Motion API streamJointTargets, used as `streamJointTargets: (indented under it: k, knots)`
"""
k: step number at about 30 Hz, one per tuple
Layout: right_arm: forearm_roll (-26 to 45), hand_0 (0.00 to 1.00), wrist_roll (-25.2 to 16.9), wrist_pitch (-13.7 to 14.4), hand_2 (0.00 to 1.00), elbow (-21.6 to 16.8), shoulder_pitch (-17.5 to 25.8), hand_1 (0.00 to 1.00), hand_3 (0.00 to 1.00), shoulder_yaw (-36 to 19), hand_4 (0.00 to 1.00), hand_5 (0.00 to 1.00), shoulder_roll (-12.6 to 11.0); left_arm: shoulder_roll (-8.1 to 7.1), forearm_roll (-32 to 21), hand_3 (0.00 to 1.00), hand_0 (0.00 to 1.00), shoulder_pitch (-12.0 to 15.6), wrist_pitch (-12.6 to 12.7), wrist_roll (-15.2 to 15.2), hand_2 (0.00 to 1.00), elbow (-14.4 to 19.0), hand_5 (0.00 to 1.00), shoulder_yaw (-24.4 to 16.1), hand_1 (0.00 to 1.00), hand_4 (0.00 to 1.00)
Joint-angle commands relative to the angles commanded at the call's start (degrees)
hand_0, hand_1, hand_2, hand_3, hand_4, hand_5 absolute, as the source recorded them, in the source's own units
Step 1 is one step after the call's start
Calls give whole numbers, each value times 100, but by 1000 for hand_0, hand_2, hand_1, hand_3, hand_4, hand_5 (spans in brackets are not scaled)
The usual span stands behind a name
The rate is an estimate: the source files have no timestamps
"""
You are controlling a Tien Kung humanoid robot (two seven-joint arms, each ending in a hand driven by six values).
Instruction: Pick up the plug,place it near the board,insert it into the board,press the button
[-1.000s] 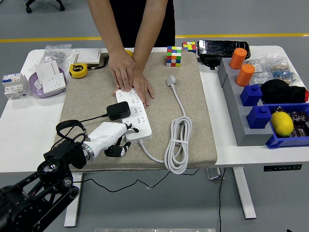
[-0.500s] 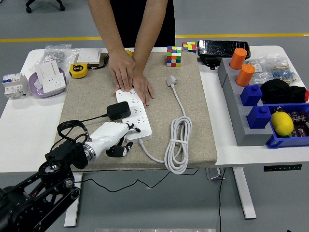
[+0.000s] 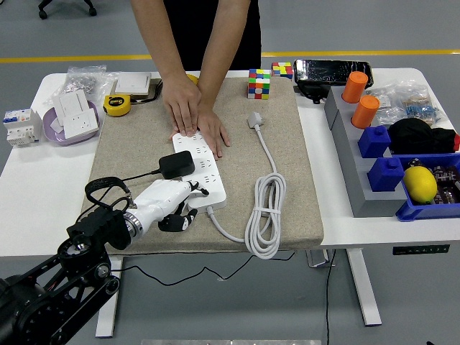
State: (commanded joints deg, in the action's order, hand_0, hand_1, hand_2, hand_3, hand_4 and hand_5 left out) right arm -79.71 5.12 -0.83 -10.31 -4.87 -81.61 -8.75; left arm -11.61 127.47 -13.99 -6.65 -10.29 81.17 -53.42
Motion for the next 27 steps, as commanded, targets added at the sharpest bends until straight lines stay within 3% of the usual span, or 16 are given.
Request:
streamJointTargets:
  k: [27]
  knots:
    - [6, 823, -12, 1, 744, 0, -20, 748, 782, -12, 998, 897, 1, 9, 69, 760, 148, -11, -55, -15, 140, -159, 2, 17, 45, 494]
